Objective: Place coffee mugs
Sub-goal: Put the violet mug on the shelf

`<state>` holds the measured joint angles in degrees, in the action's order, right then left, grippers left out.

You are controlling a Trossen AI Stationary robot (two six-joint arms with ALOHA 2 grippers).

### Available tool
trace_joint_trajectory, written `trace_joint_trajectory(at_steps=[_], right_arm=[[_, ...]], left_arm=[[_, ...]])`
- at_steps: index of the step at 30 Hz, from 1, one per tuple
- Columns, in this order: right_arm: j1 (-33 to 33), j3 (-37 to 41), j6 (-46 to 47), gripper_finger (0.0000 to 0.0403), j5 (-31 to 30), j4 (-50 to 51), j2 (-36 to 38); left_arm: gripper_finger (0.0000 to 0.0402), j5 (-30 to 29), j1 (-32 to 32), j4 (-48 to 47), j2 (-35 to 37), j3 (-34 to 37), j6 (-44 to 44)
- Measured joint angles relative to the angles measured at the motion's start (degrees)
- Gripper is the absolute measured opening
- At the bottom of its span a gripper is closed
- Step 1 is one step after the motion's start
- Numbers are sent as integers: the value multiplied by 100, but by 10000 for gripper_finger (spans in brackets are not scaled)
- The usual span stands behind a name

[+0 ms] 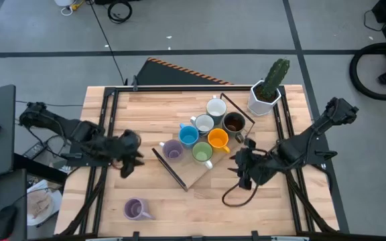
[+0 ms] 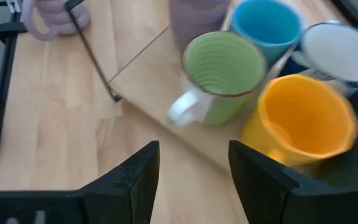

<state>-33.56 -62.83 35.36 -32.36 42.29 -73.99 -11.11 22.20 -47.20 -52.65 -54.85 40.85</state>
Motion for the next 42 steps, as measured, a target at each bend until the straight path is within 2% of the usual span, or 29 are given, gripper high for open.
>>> trace_joint_trajectory(at_steps=[6,11,15,19,24,28,38,42], right_arm=[[-365,2,62,197,22,-635,-523],[-594,0,108,197,41,-1403,-958],[-711,0,45,197,110,-2107,-1473],[-735,-81,24,197,194,-2254,-1860],[-691,-101,-49,197,111,-2570,-2065],[-711,-105,-1,197,117,-2775,-2056],[-796,-105,-160,197,186,-3012,-2039],[-800,-105,-209,197,199,-3015,-2039]], left_arm=[[166,142,1271,-533,-373,0,1596],[166,198,2155,-365,-862,0,2670],[166,214,2709,-83,-1272,0,2919],[163,190,3059,-2,-1597,0,3202],[151,60,3204,-473,-1878,0,3462],[149,110,3205,-209,-2150,0,3172],[148,152,3206,146,-2728,-2,3170],[136,144,3133,392,-3042,-2,3178]])
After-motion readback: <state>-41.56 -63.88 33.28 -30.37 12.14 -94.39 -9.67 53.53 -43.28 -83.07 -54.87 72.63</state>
